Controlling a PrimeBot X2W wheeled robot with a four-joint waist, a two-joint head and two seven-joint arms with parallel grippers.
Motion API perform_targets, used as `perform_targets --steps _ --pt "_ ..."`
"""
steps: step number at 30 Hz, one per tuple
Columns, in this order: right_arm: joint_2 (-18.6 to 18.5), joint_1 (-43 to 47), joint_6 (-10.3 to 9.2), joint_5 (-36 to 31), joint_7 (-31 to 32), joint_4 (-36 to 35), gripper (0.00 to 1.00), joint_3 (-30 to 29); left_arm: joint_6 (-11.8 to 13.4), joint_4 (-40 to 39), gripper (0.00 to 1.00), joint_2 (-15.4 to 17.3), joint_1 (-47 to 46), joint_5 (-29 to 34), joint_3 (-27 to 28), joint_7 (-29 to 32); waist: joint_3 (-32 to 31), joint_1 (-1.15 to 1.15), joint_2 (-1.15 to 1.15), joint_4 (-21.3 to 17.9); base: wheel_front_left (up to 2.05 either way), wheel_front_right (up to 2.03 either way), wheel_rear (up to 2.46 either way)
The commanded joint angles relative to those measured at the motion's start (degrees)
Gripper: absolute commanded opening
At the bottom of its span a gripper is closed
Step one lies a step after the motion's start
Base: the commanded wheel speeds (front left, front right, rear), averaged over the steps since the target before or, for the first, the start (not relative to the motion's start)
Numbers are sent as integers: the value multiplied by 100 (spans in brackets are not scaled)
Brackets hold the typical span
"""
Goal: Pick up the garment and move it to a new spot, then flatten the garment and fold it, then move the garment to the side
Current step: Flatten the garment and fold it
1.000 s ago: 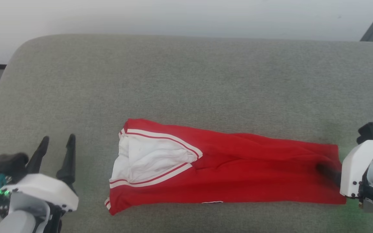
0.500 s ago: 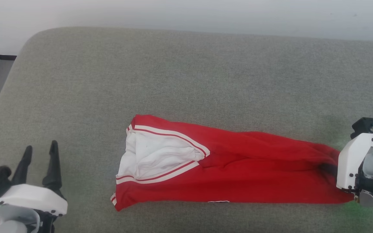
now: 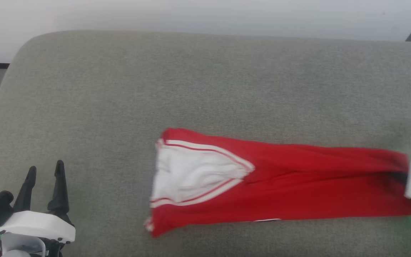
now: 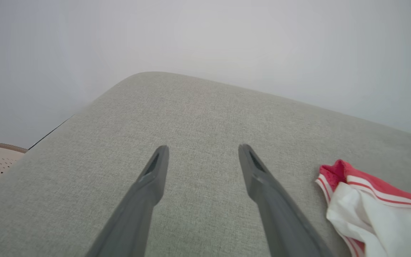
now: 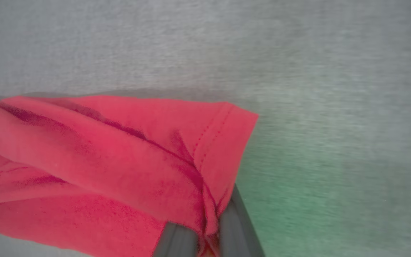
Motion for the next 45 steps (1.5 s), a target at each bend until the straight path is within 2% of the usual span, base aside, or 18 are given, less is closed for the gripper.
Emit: perform_targets --steps 1,9,15,20,24,29,34,38,45 --pt "-143 -85 -7 -24 -67 85 0 -136 -59 25 100 -42 5 39 74 -21 13 0 0 -65 0 0 0" --pt "-603 -291 -5 -257 -248 561 0 -575 -184 94 100 -117 -104 193 170 -22 91 0 0 -237 0 0 0" --pt "-718 -454 -5 -393 -317 847 0 -633 -265 144 100 -149 -186 249 211 -22 129 0 0 -345 0 0 0" --pt "-649 -340 -4 -155 -149 370 0 -347 -311 167 100 -167 -178 257 248 -22 106 0 0 -391 0 0 0" --pt "-651 -94 -4 169 86 -466 0 -64 -339 177 100 -175 -141 272 264 -22 65 0 0 -401 0 0 0" --pt "-442 121 -3 391 394 -1642 0 349 -330 175 100 -174 -94 261 285 -22 11 0 0 -386 0 0 0" --pt "-99 -5 -3 331 616 -2319 0 914 -347 181 100 -186 -131 255 249 -21 -19 0 0 -306 0 0 0" --pt "261 -240 -3 304 663 -2443 0 1427 -370 204 100 -215 -233 258 194 -9 -21 0 0 -170 0 0 0" --pt "691 -690 -3 240 465 -2121 0 2228 -425 283 100 -289 -377 270 90 -7 -26 0 0 137 0 0 0"
